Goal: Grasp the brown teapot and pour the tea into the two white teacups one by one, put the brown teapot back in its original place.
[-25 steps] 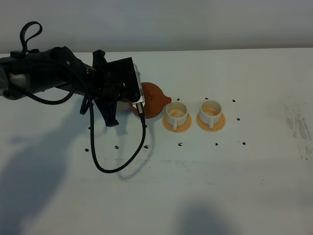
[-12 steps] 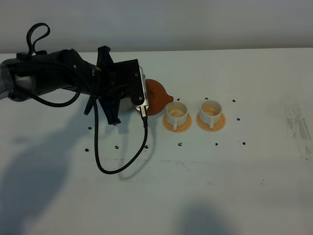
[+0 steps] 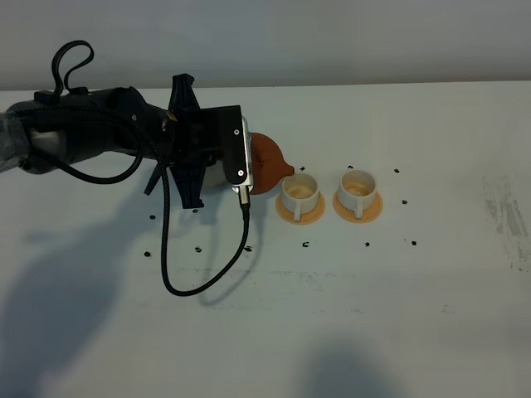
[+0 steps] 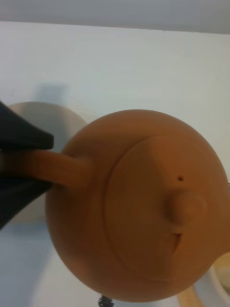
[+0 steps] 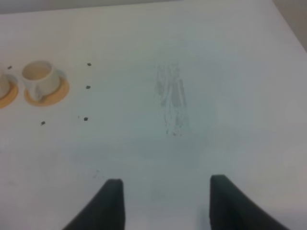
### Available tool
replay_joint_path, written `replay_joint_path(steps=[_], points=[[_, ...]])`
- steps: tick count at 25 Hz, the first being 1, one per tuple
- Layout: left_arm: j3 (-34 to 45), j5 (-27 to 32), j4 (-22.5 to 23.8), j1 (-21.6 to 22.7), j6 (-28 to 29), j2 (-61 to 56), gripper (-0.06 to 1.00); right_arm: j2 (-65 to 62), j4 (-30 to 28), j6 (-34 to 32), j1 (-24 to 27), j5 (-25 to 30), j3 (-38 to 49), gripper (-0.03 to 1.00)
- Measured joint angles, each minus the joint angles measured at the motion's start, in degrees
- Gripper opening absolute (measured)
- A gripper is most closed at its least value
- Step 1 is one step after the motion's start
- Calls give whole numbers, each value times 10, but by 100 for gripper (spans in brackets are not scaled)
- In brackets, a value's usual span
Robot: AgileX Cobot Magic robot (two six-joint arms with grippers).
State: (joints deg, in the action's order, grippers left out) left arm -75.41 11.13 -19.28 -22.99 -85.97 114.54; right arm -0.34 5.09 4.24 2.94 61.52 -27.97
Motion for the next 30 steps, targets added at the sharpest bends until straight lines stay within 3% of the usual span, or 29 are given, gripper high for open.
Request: replay_joint_path(steps=[30], points=[[0,-30,65,-10,-2,0,8,0,0,0,0,0,0,43]])
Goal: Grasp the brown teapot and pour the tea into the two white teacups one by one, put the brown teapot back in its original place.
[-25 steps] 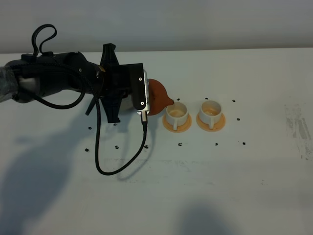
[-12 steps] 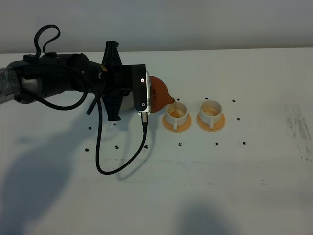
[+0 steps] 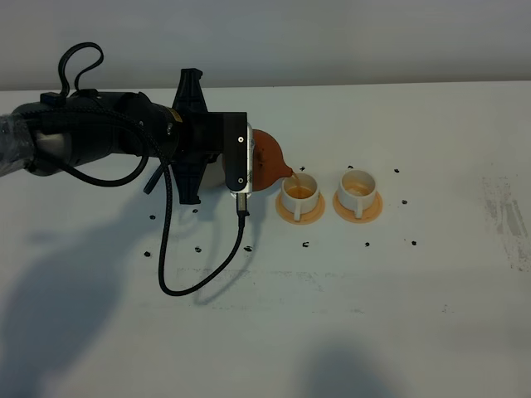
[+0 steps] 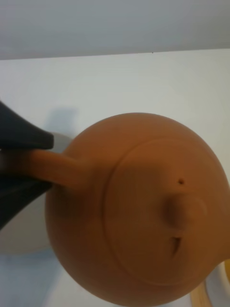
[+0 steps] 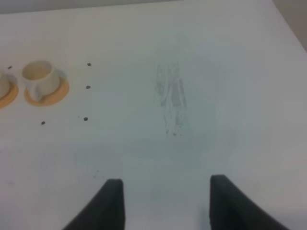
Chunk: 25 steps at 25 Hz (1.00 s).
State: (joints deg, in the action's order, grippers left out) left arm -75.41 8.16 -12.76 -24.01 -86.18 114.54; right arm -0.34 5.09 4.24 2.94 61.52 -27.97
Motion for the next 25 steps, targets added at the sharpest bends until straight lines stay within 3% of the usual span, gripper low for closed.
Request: replay_joint_path(steps=[25], points=[[0,-26,42,0,0,0,8,0,0,0,0,0,0,43]])
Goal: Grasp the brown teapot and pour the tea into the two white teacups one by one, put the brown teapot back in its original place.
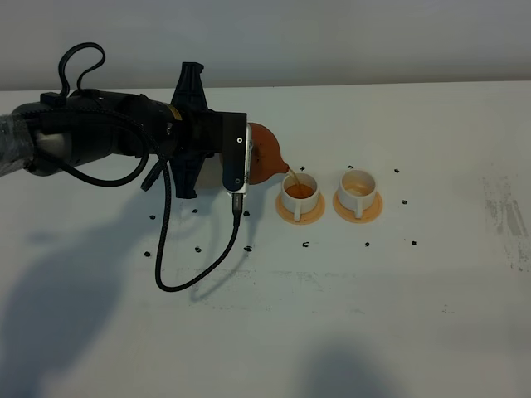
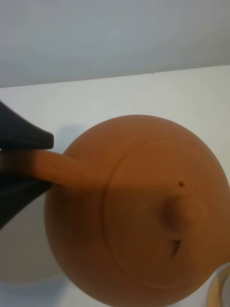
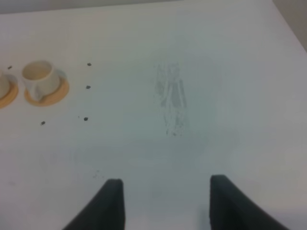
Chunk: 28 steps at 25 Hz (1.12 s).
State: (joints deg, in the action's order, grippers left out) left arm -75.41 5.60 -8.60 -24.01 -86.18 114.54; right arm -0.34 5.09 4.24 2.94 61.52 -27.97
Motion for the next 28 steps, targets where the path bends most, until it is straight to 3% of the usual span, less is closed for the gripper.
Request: replay_joint_path(steps=[28], points=[[0,-5,20,-11,-4,0,8,0,0,0,0,0,0,43]])
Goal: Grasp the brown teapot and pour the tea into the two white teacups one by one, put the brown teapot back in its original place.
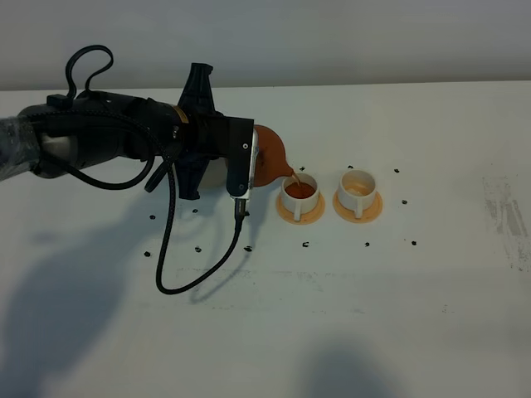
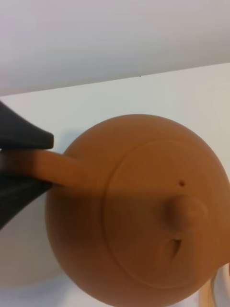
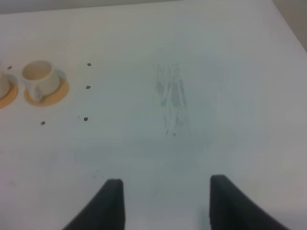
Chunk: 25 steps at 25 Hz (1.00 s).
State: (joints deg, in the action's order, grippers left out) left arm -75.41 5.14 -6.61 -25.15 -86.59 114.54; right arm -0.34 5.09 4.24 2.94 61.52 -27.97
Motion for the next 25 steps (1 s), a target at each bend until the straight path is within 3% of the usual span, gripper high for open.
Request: replay_joint_path(steps=[25], points=[[0,-9,35,0,-1,0,8,0,0,0,0,0,0,43]])
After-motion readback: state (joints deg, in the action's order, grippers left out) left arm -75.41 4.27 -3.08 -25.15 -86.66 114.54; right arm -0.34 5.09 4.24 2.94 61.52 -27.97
